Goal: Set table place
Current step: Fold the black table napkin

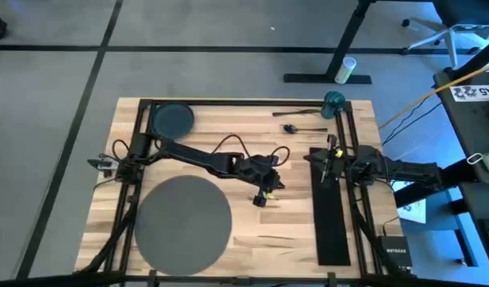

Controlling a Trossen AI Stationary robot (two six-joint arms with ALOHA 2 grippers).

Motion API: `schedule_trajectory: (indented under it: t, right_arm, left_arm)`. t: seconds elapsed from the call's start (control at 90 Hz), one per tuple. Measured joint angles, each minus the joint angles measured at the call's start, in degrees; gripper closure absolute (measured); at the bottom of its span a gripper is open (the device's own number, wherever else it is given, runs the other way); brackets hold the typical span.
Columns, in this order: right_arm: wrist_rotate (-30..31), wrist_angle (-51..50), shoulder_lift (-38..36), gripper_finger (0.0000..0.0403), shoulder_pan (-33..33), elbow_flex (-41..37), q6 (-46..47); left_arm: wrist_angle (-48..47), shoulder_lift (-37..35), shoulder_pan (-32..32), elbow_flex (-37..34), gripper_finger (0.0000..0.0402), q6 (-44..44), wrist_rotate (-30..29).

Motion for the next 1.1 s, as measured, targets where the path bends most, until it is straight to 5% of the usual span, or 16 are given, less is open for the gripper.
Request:
schedule_trajectory:
  t: [1.1]
  right_arm:
    - [0.00,0.02,-0.01,0.0402,0.00,0.00,0.01]
  left_arm:
    - [1.44,5.80,-1.19,7.82,0.0402,-5.72,0.68]
